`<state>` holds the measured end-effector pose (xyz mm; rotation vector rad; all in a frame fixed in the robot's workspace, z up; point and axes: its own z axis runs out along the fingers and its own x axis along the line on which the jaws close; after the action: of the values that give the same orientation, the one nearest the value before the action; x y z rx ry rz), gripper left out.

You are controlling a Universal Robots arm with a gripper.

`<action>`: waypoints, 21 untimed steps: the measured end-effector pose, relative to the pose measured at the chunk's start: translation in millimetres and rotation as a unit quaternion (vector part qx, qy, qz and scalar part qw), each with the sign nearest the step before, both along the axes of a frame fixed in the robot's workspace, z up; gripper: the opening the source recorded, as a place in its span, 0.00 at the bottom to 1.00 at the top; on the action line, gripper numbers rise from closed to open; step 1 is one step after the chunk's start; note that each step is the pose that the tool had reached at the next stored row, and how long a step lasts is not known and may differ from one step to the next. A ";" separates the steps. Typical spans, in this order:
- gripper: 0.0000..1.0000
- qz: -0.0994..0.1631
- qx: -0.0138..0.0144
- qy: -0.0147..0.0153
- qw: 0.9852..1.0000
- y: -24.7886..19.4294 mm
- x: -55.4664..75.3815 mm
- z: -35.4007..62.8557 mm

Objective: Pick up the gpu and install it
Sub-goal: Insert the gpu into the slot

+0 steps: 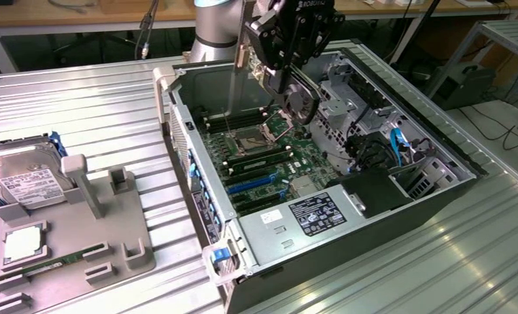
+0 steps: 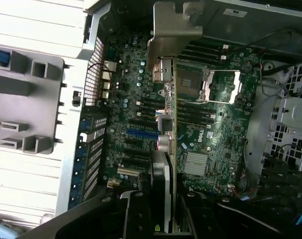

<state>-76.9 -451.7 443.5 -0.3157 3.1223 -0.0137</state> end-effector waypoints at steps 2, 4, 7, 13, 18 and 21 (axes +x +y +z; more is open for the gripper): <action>0.28 0.017 0.000 0.000 1.000 0.0 0.0 0.0; 0.28 0.035 0.000 0.000 0.999 0.0 0.0 0.0; 0.28 0.061 0.000 0.000 0.998 0.0 0.0 0.0; 0.28 0.105 0.000 0.000 0.994 0.0 -0.1 0.0; 0.28 0.142 0.000 0.000 0.990 0.0 -0.1 -0.1; 0.28 0.163 0.000 0.000 0.987 0.0 -0.1 -0.1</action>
<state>-77.0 -451.7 443.5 -0.8195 3.0279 -0.0125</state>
